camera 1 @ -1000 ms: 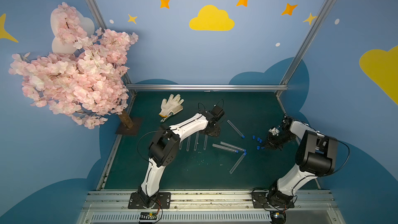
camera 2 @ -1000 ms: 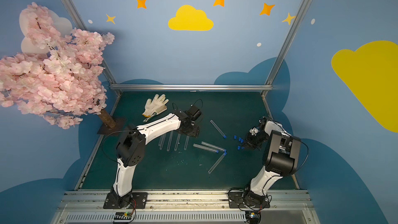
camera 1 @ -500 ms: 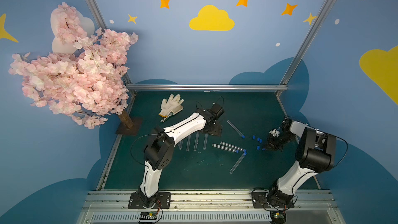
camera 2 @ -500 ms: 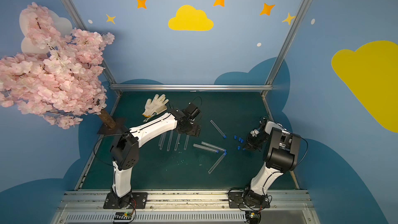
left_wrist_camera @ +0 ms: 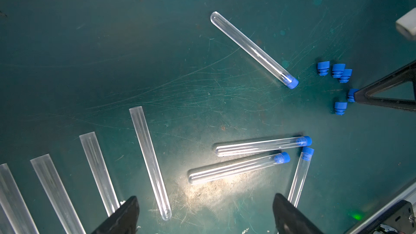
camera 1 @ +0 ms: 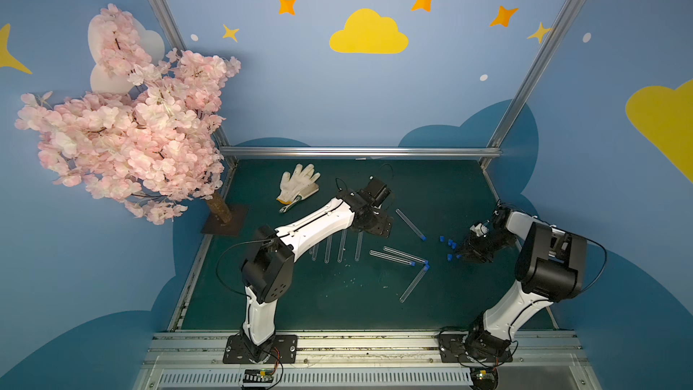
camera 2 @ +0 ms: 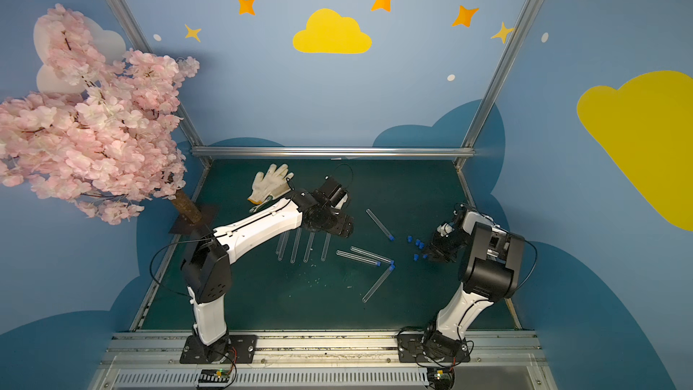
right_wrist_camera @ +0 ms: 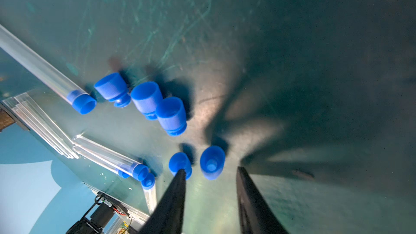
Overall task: Remove stoppers from test tubes
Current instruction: Place the stopper at the center of the board.
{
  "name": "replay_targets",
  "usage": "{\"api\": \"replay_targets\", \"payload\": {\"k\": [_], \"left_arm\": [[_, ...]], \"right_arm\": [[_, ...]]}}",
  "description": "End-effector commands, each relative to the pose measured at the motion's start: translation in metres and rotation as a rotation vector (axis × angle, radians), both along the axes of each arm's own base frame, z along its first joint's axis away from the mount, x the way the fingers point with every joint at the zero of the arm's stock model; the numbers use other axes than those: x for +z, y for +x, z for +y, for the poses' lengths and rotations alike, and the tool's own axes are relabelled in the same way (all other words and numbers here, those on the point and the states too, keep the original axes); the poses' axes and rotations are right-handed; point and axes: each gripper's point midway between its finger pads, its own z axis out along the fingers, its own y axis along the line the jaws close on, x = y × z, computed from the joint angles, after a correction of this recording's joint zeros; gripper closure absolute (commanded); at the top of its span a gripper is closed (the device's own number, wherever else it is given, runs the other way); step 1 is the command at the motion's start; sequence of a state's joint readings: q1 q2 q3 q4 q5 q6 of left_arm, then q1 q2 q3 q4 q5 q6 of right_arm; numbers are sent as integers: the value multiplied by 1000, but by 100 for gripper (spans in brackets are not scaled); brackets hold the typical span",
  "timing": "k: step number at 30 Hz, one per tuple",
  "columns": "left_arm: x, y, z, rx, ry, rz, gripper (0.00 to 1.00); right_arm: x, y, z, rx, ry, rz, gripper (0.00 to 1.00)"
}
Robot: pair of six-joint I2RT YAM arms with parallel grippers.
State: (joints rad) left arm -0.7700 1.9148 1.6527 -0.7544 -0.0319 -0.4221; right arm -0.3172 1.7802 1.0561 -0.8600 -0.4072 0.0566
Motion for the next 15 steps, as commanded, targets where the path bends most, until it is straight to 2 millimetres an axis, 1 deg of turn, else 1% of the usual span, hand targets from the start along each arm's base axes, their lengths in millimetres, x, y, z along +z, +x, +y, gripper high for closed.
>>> {"api": "replay_targets", "payload": {"k": [1, 4, 10, 15], "left_arm": [[6, -7, -1, -24, -15, 8, 8], [6, -11, -3, -31, -13, 10, 7], [2, -20, -9, -65, -1, 16, 7], [-2, -33, -26, -181, 4, 12, 8]], "right_arm": [[16, 3, 1, -4, 3, -52, 52], [23, 5, 2, -9, 4, -73, 46], [36, 10, 6, -10, 16, -106, 39], [56, 13, 13, 11, 23, -154, 36]]}}
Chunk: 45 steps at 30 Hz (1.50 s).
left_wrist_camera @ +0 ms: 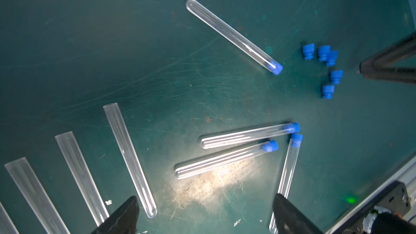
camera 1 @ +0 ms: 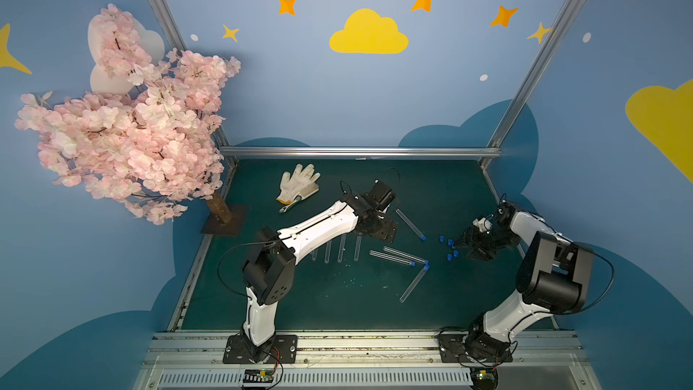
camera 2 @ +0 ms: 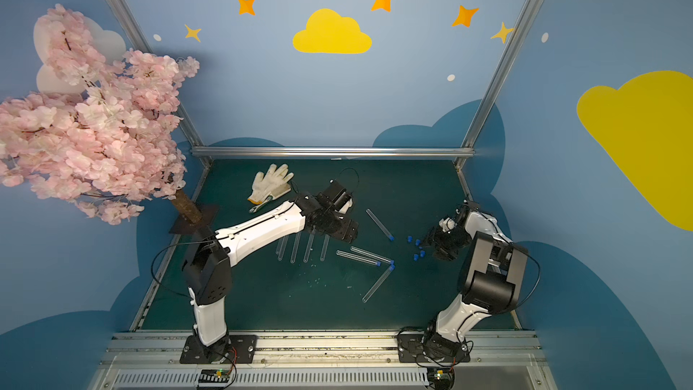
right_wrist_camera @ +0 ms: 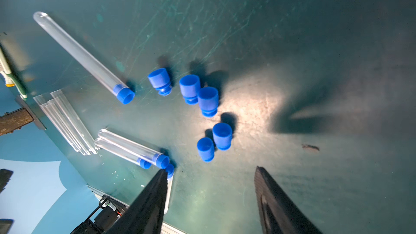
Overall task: Remove stoppers from test tubes
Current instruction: Place the stopper at the center of the board, then pick up the test tube at the center of the board.
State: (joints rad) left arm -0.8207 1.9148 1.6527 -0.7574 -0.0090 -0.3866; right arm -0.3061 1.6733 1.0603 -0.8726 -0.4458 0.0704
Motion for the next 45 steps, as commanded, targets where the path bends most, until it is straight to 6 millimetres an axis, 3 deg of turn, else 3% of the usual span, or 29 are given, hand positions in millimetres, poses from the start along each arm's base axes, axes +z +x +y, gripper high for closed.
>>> {"api": "replay_targets", "payload": {"k": [1, 6, 12, 18, 27, 33, 45], "left_arm": [[-3, -14, -10, -117, 12, 3, 8], [-13, -28, -26, -296, 92, -26, 8], [-35, -43, -30, -471, 203, -43, 10], [-37, -67, -43, -500, 172, -14, 15], [-46, -105, -80, -346, 82, 59, 19], [-56, -113, -93, -315, 73, 62, 23], [-100, -112, -107, -275, 140, 93, 32]], "right_arm": [[28, 6, 9, 19, 21, -64, 35], [50, 3, 32, 61, 62, -109, 29], [70, -4, 64, 110, 128, -147, 25], [54, -10, 74, 101, 199, -115, 20], [46, 3, 52, 3, 225, -137, 18], [47, 5, 29, -99, 230, -161, 18], [55, -1, -5, -253, 278, -211, 18]]}}
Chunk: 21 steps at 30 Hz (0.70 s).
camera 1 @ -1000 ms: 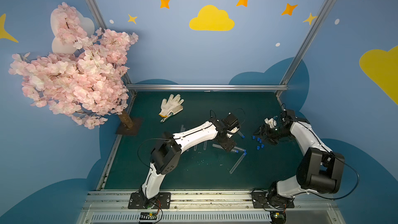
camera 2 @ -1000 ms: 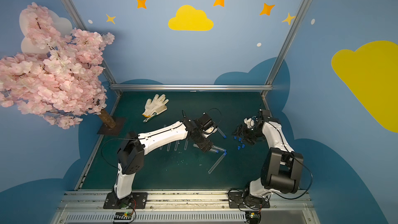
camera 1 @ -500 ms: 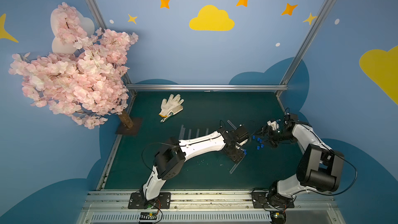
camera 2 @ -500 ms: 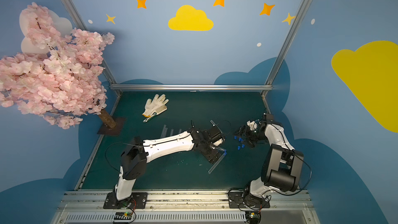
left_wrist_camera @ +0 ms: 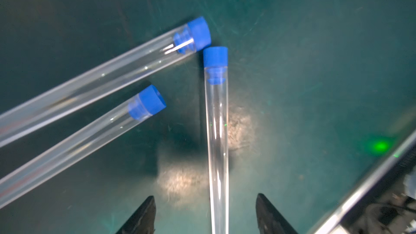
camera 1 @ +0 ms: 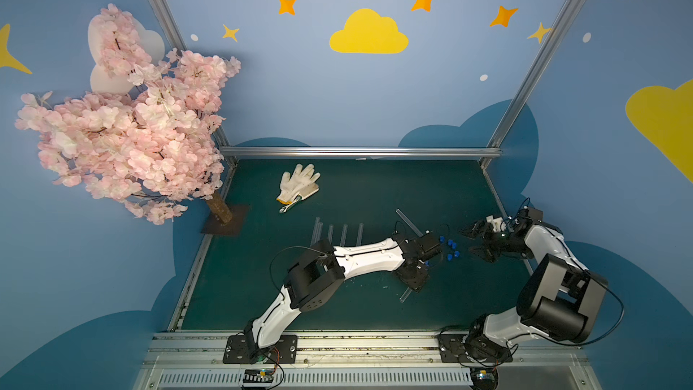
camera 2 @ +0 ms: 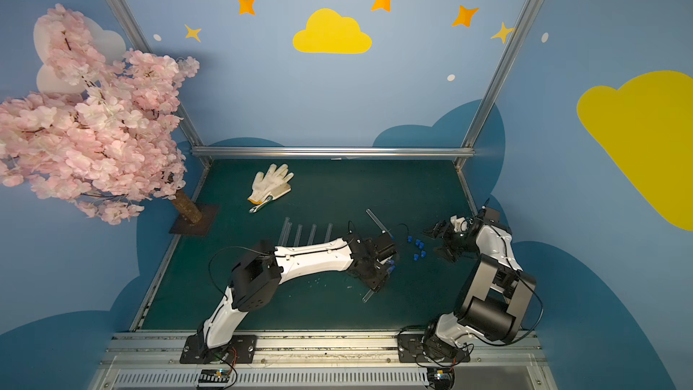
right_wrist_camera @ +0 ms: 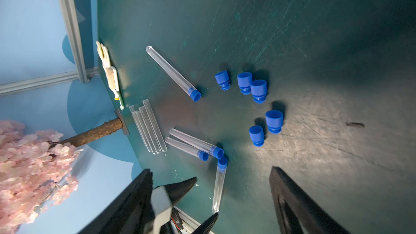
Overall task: Remove stoppers from test tubes
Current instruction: Pick up the test tube at the center of the board.
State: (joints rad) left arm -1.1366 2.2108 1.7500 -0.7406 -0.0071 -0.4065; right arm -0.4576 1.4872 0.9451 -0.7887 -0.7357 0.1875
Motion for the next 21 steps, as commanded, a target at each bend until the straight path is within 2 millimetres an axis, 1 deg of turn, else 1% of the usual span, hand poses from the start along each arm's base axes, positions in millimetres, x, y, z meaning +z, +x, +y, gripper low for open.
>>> {"api": "replay_targets", "payload": {"k": [1, 4, 9, 15, 18, 21], "left_arm": [[2, 5, -10, 20, -8, -24, 32], [-1, 7, -15, 14, 5, -40, 35], [-10, 8, -19, -1, 59, -68, 40], [-27, 8, -9, -17, 195, -98, 48], [-32, 8, -6, -23, 231, -104, 51], [-34, 7, -4, -27, 242, -103, 58]], "right_arm": [[7, -4, -5, -44, 40, -24, 18], [8, -6, -11, -58, 34, -27, 18], [8, -9, -12, -67, 29, -31, 18], [11, -10, -13, -71, 28, -39, 18], [11, -10, -13, -71, 29, -38, 18], [12, -9, -13, -71, 28, -40, 18]]}}
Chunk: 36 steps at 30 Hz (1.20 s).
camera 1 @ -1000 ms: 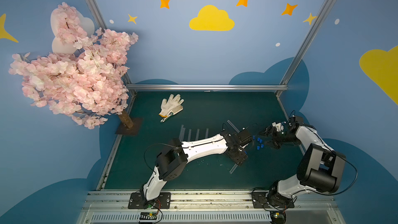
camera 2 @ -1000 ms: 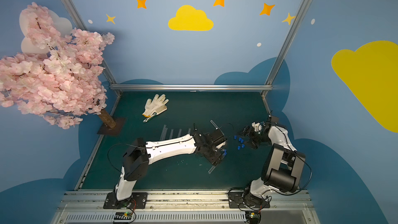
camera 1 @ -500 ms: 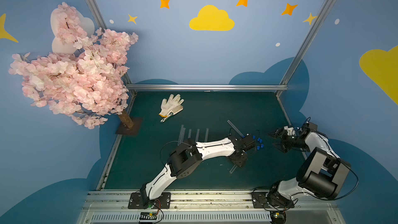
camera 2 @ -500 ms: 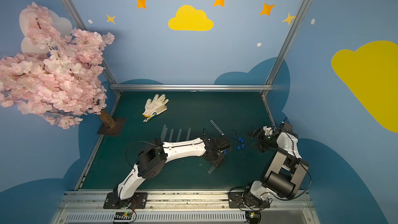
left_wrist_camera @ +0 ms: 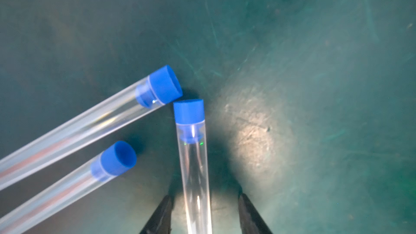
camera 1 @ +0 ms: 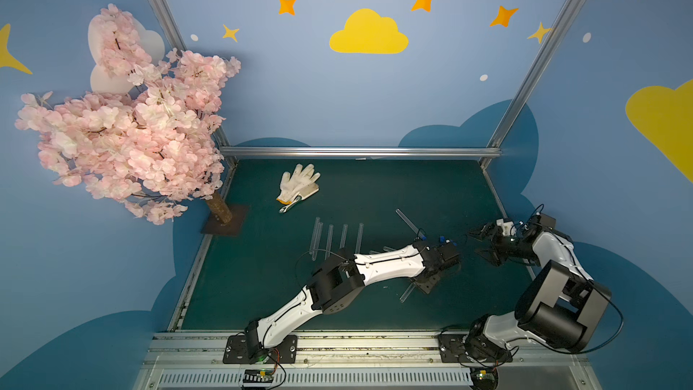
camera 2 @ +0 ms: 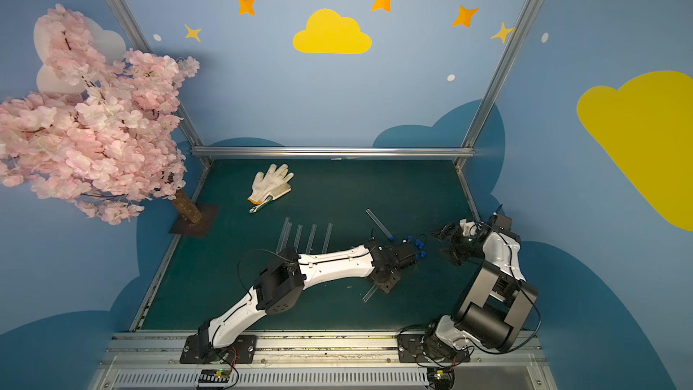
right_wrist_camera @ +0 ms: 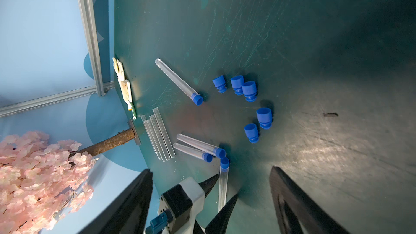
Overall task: Remove stoppers from test tubes
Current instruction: Pick up the test tube at the center of the board.
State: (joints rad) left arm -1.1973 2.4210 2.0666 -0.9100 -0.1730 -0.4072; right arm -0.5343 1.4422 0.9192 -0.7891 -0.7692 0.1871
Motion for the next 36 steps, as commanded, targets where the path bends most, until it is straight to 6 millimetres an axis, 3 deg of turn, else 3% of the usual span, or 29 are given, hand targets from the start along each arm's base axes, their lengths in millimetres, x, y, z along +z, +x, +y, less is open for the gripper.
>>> {"api": "replay_targets", "payload": {"k": [1, 6, 11, 20, 23, 29, 32, 36], "left_arm": [[-19, -3, 25, -1, 123, 19, 61], [-19, -6, 28, -6, 125, 23, 73], [-19, -8, 30, -4, 133, 30, 78], [3, -5, 29, 7, 77, 32, 91], [19, -1, 28, 22, 11, 38, 97], [69, 6, 30, -9, -138, 13, 97], [95, 7, 36, -29, -199, -3, 97], [128, 17, 57, 11, -260, -15, 97]], "right_arm": [[4, -3, 2, 0, 7, -8, 18], [4, -3, 2, -1, 7, -7, 18], [4, -3, 1, -4, 11, -11, 19], [7, -2, -1, -7, 9, -18, 19], [9, -1, -1, -6, 7, -23, 20], [17, 5, 5, 27, -9, -44, 20], [21, 9, 16, 68, -13, -52, 20], [28, 14, 45, 172, 8, -61, 20]]}}
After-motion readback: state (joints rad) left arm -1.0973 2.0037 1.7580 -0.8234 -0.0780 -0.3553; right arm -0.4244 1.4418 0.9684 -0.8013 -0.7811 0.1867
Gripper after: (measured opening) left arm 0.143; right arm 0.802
